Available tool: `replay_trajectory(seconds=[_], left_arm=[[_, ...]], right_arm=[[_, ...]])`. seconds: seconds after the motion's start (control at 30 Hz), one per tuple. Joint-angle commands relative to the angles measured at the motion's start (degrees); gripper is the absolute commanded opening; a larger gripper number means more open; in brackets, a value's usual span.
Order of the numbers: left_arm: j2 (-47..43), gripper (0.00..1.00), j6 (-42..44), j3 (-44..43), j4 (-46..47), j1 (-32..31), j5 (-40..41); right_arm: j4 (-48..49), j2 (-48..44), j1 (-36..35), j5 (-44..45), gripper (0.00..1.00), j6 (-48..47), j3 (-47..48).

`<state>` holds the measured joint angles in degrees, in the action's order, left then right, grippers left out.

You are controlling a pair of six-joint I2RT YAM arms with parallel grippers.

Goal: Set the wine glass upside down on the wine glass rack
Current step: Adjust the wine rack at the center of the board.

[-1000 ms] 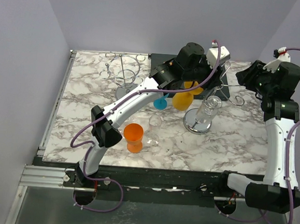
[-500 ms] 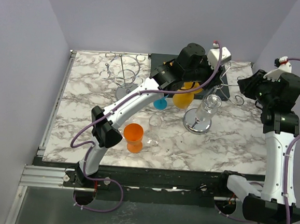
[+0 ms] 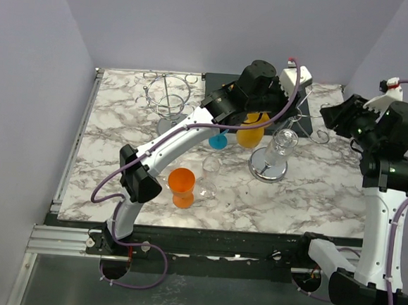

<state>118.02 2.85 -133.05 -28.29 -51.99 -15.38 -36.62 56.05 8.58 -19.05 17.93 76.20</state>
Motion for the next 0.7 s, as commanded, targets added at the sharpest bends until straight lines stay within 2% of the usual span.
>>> replay_trajectory(seconds=[0.0,0.33,0.67], left_arm=[[-3.6,0.19,1.0,2.4,1.0,0.3,1.3],[-3.8,0.19,1.4,2.6,1.1,0.3,1.2],[-3.7,0.19,1.9,2.7,1.1,0.3,1.0]], right_arm=[[1.1,4.0,0.0,-2.9,0.51,0.7,7.2],[2.8,18.4,0.0,-6.5,0.73,-2.2,14.5],[10.6,24.0,0.0,-17.1,0.72,1.2,13.9]])
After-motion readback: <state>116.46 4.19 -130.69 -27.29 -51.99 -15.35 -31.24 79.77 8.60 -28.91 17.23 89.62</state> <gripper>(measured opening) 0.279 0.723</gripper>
